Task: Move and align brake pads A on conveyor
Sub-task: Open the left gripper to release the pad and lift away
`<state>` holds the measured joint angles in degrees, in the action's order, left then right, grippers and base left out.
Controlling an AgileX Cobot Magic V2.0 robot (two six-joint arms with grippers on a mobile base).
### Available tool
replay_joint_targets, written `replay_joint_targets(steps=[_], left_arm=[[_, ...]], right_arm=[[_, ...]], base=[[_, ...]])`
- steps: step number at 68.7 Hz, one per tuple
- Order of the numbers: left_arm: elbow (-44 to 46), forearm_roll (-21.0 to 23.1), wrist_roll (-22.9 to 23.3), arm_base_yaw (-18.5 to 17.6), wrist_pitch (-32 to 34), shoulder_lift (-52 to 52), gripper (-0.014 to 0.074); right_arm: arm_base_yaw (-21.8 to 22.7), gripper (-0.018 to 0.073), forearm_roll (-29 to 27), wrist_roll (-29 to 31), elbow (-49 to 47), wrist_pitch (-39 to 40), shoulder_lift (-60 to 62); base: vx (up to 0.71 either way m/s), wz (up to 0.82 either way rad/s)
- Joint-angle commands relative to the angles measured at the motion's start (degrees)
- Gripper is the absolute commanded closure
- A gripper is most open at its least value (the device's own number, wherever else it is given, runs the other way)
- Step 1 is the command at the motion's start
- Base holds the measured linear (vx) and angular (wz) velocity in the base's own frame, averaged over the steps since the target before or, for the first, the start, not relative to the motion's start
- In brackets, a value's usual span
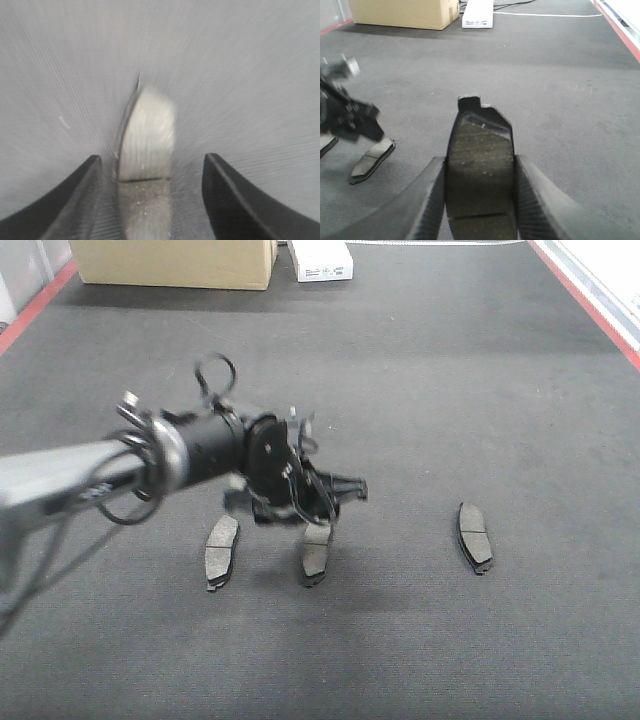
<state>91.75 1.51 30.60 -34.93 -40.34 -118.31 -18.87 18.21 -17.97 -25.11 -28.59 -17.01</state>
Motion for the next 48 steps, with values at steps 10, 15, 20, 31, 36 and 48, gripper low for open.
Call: replay_joint_targets(steps=[10,15,20,31,36,48], left_arm=[[-0.27,-11.32,0.5,-1.72,0.57,11.15,0.0164],[-3.23,-13.41,0.5,-2.47,2.32,14.31,0.0164],[-7.6,-13.78,0.5,-2.97,4.99,18.01,0.0164],[-18.54,-13.78,0.34,-3.15,12.46,28.59,0.0171],[-23.84,-13.95,-0.27,-3.1,15.24,33.69,0.0198],[-37.25,-13.95,-2.74,-3.03,20.76,46.69,0.0328]], right_arm=[[0.06,0.0528,1.38,0.37,-1.65,5.12,-0.44],[0.06,0.0528,1.38,0.37,-1.65,5.12,-0.44],[0.06,0.0528,1.38,0.37,-1.65,5.12,-0.44],[0.06,0.0528,1.38,0.37,-1.65,5.12,-0.44],[0.06,0.0528,1.38,0.37,-1.65,5.12,-0.44],[0.06,0.0528,1.38,0.37,-1.65,5.12,-0.44]], base=[[0.0,0.0],[0.0,0.0],[0.0,0.0],[0.0,0.0],[0.0,0.0],[0.0,0.0]])
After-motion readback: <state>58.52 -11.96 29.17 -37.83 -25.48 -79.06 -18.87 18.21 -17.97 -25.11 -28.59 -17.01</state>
